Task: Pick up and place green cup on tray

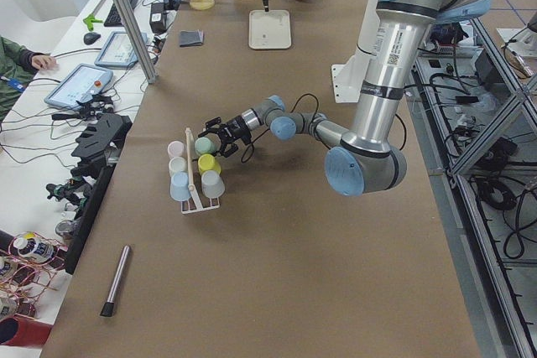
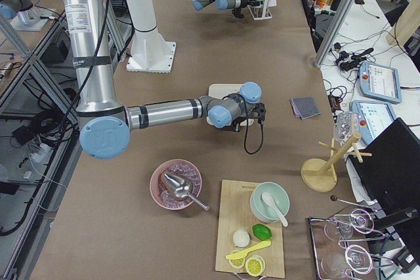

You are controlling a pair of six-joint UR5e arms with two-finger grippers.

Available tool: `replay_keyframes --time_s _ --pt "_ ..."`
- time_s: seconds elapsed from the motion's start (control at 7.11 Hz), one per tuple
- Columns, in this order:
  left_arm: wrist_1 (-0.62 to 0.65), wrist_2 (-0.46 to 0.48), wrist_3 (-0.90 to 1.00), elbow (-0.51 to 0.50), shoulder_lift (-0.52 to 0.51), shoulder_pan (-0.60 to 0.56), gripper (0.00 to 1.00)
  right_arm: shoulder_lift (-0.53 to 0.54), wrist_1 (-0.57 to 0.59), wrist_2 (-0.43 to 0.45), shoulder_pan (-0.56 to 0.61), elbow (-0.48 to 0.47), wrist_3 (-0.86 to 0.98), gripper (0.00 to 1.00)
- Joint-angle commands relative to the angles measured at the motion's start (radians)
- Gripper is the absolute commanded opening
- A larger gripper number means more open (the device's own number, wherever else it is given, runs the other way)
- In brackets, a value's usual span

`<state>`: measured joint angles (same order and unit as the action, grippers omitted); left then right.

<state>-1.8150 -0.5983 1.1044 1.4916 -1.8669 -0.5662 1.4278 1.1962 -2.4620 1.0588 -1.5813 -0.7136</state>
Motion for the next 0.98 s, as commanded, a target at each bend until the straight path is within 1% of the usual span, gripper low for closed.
replay_keyframes --time_s 0.0,0.28,0.56,0.7,0.84 --pt "-0.030 0.000 0.000 -0.027 0.000 -0.004 0.98 -0.149 0.100 -0.008 -0.009 0.000 -0.068 0.00" --pt "-0.032 0.000 0.000 -0.040 0.000 -0.003 0.98 -0.225 0.095 -0.005 -0.072 0.010 -0.101 0.00" --pt "-0.030 0.000 0.000 -0.047 -0.001 -0.003 0.98 -0.311 0.083 0.020 -0.187 0.014 -0.221 0.00" --pt "-0.030 0.000 0.000 -0.048 -0.003 -0.003 0.94 -0.343 0.085 0.026 -0.235 0.012 -0.248 0.00" --pt "-0.030 0.000 0.000 -0.050 -0.005 -0.003 0.81 -0.346 0.082 0.081 -0.293 -0.005 -0.338 0.00"
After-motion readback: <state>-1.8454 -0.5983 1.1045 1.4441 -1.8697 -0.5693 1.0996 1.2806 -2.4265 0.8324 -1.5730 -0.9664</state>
